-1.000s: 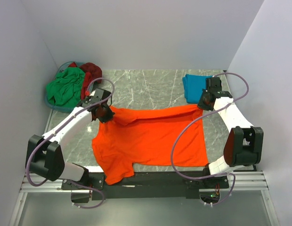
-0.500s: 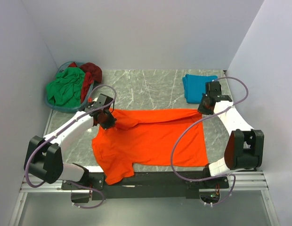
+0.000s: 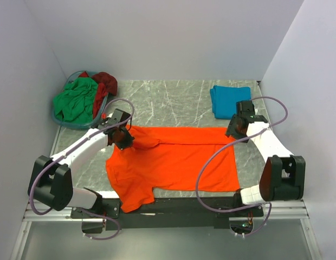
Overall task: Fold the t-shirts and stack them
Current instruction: Fold the tshirt
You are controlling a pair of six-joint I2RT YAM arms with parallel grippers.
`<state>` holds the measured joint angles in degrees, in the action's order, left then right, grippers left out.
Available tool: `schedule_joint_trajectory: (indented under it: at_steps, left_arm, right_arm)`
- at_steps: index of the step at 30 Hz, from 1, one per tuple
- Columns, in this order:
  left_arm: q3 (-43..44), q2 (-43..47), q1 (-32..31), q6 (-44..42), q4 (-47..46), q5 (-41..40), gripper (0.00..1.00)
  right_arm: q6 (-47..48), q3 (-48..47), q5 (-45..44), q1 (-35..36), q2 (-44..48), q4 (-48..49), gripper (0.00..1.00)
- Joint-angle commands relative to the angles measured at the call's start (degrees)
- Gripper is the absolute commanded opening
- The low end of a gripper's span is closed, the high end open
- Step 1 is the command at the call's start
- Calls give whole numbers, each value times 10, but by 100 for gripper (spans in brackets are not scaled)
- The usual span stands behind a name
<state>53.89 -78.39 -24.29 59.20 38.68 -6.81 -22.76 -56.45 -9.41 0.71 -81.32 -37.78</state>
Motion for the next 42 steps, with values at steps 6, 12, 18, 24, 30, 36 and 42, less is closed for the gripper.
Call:
schedule_joint_trajectory:
  at_steps: [6,12,18,24,30,36,42]
  left_arm:
    - [11,-19,26,-29,-58,48,0]
    - [45,-57,66,-65,-98,93,0]
    - [98,-137,85,-94,-120,151,0]
    - [140,-199,111,-94,-141,161,0]
    - [149,-237,134,-106,-149,183,0]
    - [140,-246,144,-115,-159,192,0]
    - [132,-252,149,-119,-169,203,0]
  right_arm:
    - [25,-13,82,-4,77,20,72]
    - [49,-31,92,103,71,50,79]
    - [47,-43,220,215,32,145,78]
    - [2,-83,260,329,-64,227,75]
    - [-58,-162,236,424,-187,259,69]
    - [-87,-228,172,473,-265,258,65]
    - [-124,-260,131,491,-309,257,63]
